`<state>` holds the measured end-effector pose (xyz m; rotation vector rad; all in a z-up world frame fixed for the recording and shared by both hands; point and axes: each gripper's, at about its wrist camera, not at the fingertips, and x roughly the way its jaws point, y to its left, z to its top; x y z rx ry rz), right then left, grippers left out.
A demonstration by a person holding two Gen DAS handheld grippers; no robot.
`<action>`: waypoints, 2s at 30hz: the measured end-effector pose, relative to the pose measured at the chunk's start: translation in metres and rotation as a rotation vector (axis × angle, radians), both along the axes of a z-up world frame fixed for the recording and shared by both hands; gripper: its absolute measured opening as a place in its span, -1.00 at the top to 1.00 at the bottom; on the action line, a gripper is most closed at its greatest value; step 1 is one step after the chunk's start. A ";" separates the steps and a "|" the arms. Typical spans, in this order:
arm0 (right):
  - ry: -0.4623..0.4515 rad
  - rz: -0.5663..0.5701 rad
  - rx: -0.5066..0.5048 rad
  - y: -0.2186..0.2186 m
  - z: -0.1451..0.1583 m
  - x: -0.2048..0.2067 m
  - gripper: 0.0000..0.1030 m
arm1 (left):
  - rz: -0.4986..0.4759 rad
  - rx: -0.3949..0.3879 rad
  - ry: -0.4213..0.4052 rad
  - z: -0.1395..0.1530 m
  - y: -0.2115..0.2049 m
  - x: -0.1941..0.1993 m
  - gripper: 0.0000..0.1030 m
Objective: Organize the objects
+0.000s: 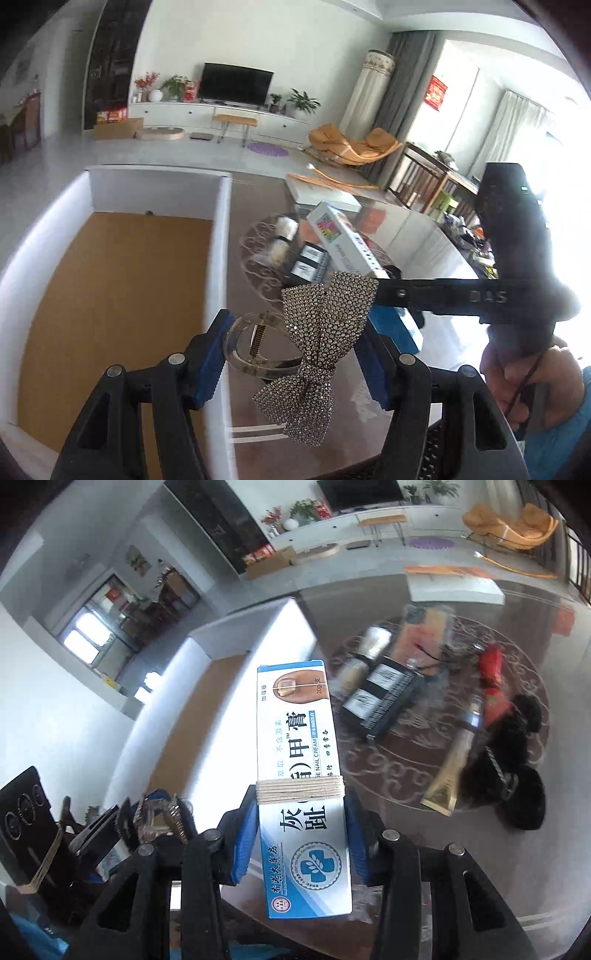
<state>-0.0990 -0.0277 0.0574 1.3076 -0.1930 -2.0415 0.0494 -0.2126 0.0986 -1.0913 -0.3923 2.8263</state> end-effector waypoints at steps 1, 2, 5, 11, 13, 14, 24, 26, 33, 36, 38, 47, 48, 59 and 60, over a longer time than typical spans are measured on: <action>-0.002 0.030 -0.039 -0.020 0.008 0.002 0.15 | 0.042 -0.022 -0.003 0.002 -0.017 0.003 -0.23; -0.006 0.056 -0.071 -0.037 0.024 0.019 0.15 | 0.091 -0.058 -0.006 0.003 -0.035 0.006 -0.23; -0.035 0.142 -0.143 -0.100 0.039 0.030 0.15 | 0.239 -0.136 -0.050 -0.005 -0.090 0.010 -0.23; -0.116 0.257 -0.194 -0.194 0.015 0.058 -0.28 | 0.567 -0.220 -0.266 -0.050 -0.166 0.013 -0.59; -0.104 0.241 -0.144 -0.201 0.004 0.062 -0.54 | 0.597 -0.194 -0.292 -0.063 -0.173 0.017 -0.61; -0.068 0.239 -0.127 -0.197 0.002 0.065 -0.54 | 0.595 -0.182 -0.291 -0.066 -0.172 0.018 -0.62; 0.334 -0.164 0.216 -0.031 -0.019 0.052 -0.81 | 0.246 -0.123 -0.107 -0.032 -0.045 -0.021 -0.62; 0.303 -0.293 0.280 0.019 -0.041 0.042 -0.81 | 0.119 -0.091 -0.067 -0.025 0.000 -0.028 -0.65; 0.132 -0.630 0.388 0.136 -0.102 0.045 -0.81 | -0.184 -0.051 -0.126 -0.059 0.129 -0.060 -0.87; 0.111 -0.698 0.370 0.157 -0.109 0.046 -0.81 | -0.183 -0.089 -0.179 -0.095 0.149 -0.070 -0.87; 0.085 -0.740 0.359 0.166 -0.115 0.046 -0.81 | -0.171 -0.136 -0.192 -0.118 0.151 -0.078 -0.87; 0.082 -0.775 0.419 0.166 -0.125 0.036 -0.86 | -0.072 -0.265 -0.236 -0.161 0.137 -0.098 -0.87; 0.084 -0.773 0.423 0.166 -0.125 0.035 -0.87 | -0.069 -0.279 -0.236 -0.162 0.137 -0.098 -0.89; 0.094 -0.755 0.495 0.157 -0.136 0.032 -1.00 | -0.056 -0.276 -0.227 -0.164 0.135 -0.106 -1.00; 0.095 -0.755 0.495 0.158 -0.137 0.032 -1.00 | -0.059 -0.276 -0.226 -0.164 0.135 -0.107 -1.00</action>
